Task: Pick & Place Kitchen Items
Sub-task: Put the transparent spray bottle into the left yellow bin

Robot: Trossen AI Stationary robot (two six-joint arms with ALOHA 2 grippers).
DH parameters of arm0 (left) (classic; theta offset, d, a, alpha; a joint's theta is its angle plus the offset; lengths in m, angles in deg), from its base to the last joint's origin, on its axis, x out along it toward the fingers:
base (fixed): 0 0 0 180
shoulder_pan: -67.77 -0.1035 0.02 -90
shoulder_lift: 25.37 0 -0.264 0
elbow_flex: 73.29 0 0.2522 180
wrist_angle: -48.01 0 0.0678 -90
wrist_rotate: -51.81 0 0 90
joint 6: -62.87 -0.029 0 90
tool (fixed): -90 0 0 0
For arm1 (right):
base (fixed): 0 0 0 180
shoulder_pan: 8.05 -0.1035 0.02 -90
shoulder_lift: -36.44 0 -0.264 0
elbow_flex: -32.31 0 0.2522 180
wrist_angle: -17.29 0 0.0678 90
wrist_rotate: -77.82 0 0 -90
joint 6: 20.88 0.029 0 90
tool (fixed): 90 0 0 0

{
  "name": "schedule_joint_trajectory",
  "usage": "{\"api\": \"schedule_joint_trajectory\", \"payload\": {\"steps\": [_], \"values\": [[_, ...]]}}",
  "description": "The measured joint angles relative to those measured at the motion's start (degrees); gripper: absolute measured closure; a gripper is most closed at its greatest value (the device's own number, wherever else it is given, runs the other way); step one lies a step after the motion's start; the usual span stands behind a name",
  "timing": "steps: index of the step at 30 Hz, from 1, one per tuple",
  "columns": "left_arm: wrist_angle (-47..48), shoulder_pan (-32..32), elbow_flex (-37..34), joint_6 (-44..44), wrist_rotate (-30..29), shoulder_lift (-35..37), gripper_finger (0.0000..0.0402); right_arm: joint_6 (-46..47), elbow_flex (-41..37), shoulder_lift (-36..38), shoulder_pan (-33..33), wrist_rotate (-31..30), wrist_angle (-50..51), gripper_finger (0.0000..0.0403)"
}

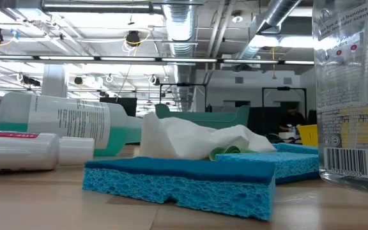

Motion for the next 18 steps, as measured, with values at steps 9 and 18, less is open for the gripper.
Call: {"api": "schedule_joint_trajectory", "payload": {"steps": [9,18], "values": [[-0.87,0.15,0.02,-5.18,0.0,-0.51,0.0393,-3.48,0.93,-4.27,-0.05,2.81,0.22,0.0398],[-1.97,0.44,0.02,-14.25,-0.02,-0.49,0.0286,-14.34,14.21,-13.98,-4.5,2.29,12.75,0.0259]]}}
